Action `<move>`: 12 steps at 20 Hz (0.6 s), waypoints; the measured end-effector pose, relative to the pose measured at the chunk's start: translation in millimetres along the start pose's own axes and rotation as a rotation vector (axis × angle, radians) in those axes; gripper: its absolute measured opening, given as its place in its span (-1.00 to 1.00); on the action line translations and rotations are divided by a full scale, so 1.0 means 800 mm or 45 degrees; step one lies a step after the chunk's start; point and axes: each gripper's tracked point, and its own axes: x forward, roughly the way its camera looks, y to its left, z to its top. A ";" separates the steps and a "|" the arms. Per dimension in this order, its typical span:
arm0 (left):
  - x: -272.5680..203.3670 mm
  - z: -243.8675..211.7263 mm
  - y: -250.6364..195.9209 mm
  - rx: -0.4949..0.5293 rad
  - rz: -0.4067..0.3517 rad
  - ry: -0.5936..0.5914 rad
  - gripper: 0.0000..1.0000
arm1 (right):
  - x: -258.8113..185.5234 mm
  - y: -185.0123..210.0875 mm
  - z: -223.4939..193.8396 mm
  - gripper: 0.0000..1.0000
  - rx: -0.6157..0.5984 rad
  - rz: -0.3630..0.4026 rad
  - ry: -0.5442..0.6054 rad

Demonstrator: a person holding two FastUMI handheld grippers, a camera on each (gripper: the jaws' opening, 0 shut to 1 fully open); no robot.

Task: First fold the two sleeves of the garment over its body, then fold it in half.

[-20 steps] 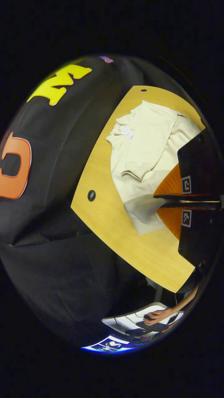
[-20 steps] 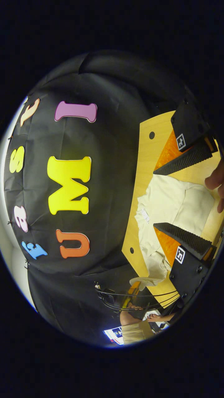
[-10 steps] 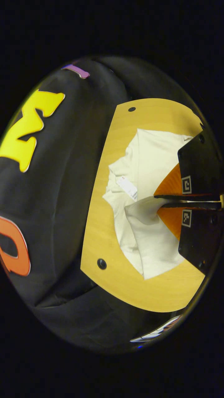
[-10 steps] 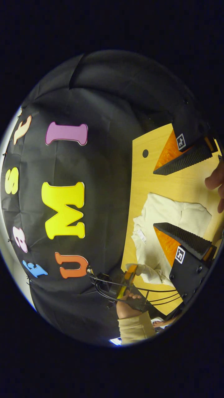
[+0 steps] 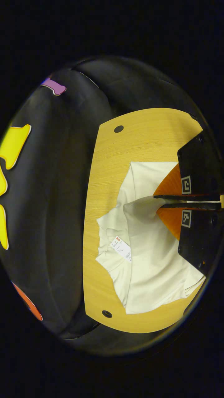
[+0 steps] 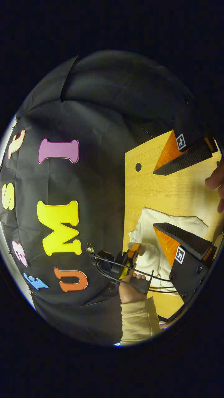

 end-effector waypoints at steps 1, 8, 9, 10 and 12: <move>0.010 -0.003 -0.004 0.004 -0.002 0.034 -0.90 | -0.001 -0.004 -0.006 0.91 0.002 -0.011 0.013; 0.019 -0.009 -0.048 -0.014 -0.105 0.080 -0.65 | -0.013 -0.018 -0.032 0.91 0.015 -0.046 0.071; 0.015 -0.013 -0.053 -0.015 -0.117 0.082 -0.54 | -0.013 -0.018 -0.032 0.91 0.017 -0.054 0.070; 0.008 -0.015 -0.057 -0.019 -0.133 0.074 -0.05 | -0.015 -0.019 -0.032 0.91 0.020 -0.057 0.068; -0.005 -0.021 -0.059 -0.029 -0.166 0.052 0.14 | -0.017 -0.015 -0.031 0.91 0.021 -0.062 0.062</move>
